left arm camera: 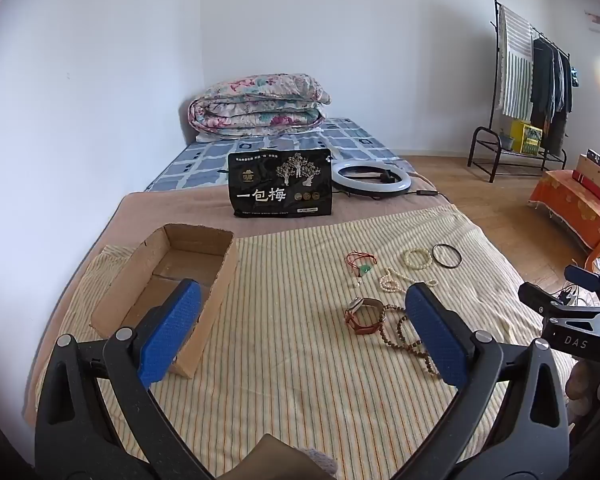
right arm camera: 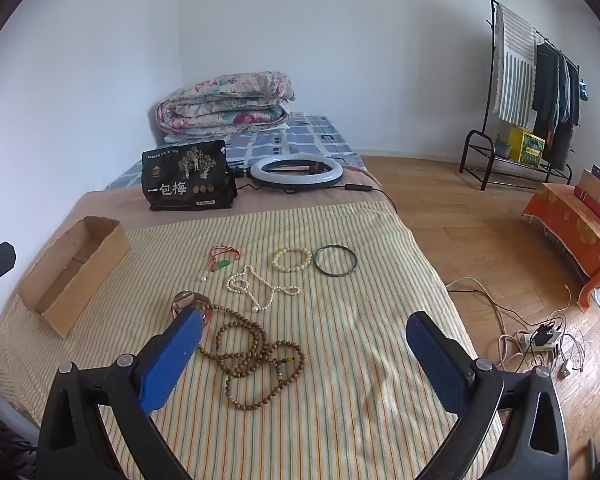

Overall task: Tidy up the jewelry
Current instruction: 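Move both tools toward the jewelry on the striped sheet, then grasp the brown watch with the left tool while the right tool grasps the wooden beads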

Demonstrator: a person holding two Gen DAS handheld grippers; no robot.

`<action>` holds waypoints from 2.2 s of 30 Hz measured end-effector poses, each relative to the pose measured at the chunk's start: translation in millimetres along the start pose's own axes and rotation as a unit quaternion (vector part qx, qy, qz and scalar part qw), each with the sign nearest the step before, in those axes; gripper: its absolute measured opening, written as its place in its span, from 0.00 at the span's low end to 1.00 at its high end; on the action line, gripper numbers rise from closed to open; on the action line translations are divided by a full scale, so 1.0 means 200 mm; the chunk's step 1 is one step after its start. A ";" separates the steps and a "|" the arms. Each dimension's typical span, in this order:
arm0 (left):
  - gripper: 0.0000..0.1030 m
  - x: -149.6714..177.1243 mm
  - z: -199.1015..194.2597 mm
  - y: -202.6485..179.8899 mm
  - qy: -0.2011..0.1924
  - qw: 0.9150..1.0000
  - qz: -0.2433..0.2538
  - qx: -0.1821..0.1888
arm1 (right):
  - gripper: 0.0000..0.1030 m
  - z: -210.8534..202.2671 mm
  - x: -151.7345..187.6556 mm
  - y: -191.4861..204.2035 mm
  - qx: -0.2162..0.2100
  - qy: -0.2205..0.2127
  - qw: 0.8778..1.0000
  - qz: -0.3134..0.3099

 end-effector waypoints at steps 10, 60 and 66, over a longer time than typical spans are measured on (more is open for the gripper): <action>1.00 0.00 0.00 0.00 -0.005 1.000 -0.004 0.003 | 1.00 0.00 0.00 0.00 0.000 0.001 1.000 0.000; 1.00 0.15 0.47 0.02 0.098 0.995 0.025 0.021 | 1.00 0.28 0.20 0.12 -0.066 0.100 0.990 -0.079; 0.78 0.18 0.65 -0.02 0.145 0.988 0.031 0.042 | 0.99 0.45 0.30 0.17 -0.076 0.150 0.981 -0.100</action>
Point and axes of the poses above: each gripper's, at about its wrist camera, not at the fingertips, and z roughly the way its jaws point, y to its left, x to its underside, the point moved 2 cm from there along z, roughly the way its jaws point, and after that the axes turned 4 degrees about -z, right-handed, at the moved point
